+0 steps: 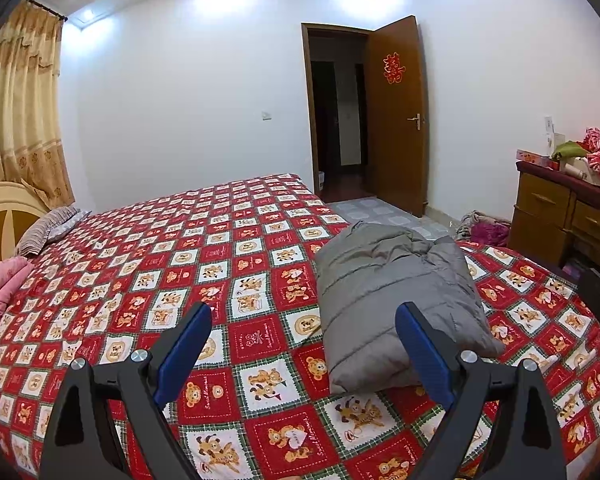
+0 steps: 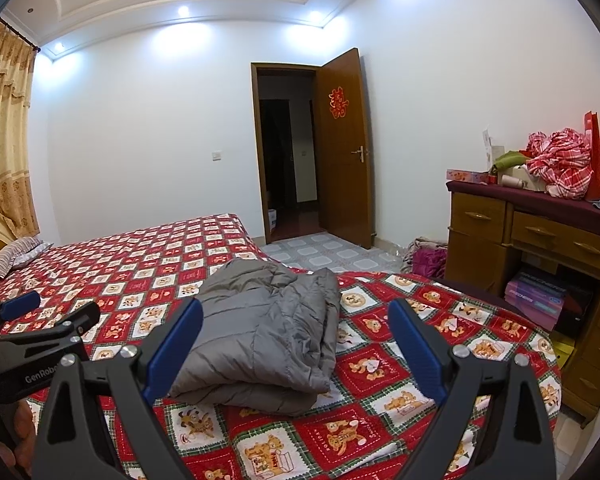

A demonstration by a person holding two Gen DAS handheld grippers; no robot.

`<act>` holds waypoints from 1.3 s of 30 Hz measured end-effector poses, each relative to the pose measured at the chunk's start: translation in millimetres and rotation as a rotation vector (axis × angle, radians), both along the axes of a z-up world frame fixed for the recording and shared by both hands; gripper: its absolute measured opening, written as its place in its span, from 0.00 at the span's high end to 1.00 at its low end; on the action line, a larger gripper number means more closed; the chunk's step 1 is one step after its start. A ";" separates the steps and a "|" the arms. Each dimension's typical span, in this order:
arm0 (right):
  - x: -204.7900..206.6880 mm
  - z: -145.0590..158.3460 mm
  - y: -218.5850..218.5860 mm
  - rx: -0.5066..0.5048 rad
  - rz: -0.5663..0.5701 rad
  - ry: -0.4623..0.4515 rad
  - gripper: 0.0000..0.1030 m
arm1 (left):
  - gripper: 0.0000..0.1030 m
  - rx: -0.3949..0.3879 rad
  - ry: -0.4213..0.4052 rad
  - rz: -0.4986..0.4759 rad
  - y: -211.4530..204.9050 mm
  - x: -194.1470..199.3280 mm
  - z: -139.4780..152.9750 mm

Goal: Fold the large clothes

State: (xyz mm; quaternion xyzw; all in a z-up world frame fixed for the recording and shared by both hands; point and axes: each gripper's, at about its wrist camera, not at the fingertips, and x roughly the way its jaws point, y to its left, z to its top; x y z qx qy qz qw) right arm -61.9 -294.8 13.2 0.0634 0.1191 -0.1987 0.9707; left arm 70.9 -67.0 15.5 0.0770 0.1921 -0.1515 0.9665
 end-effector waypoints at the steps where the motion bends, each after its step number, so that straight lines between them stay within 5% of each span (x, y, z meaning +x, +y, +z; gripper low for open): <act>1: -0.2 -0.5 0.4 -0.002 0.000 0.000 0.07 | 0.09 -0.001 0.002 -0.001 0.4 0.6 -0.2; 39: 4.8 -7.3 1.6 -0.007 0.005 0.029 0.07 | 0.09 -0.028 0.016 -0.021 6.1 13.1 -6.7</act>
